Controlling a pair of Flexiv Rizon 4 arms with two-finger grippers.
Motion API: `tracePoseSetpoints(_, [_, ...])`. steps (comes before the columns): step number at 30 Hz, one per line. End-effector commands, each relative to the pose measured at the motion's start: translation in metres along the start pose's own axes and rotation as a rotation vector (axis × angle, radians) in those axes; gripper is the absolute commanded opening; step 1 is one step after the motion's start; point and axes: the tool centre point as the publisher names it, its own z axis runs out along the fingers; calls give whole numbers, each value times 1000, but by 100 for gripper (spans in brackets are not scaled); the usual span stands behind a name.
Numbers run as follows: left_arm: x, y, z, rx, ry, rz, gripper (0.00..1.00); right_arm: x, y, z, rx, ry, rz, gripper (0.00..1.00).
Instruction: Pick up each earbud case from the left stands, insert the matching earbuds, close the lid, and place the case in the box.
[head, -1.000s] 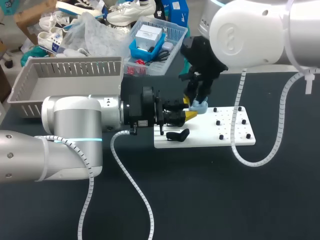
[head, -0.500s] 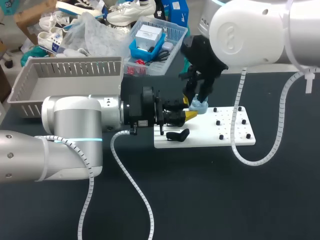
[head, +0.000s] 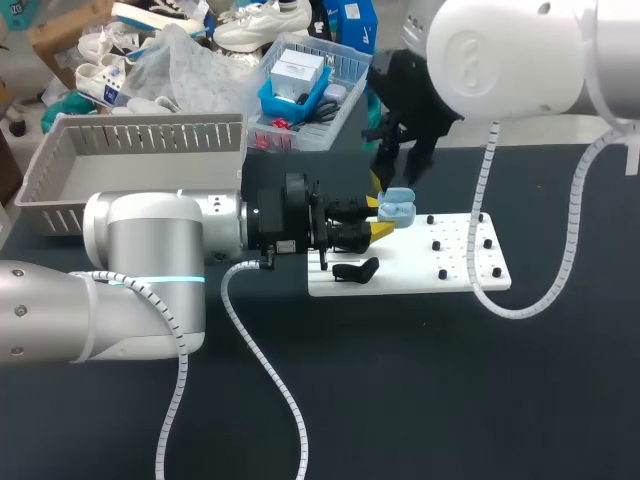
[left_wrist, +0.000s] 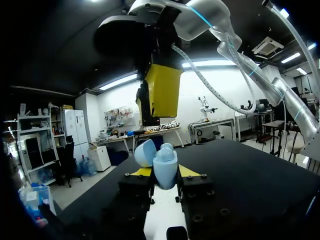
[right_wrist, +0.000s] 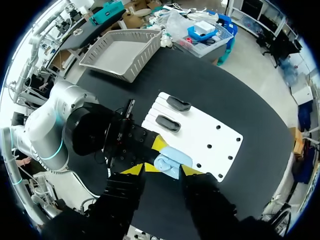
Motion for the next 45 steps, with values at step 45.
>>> tracePoseSetpoints(45, [0, 0, 0, -4, -2, 1, 0, -14, -40, 27, 57, 22, 156, 45])
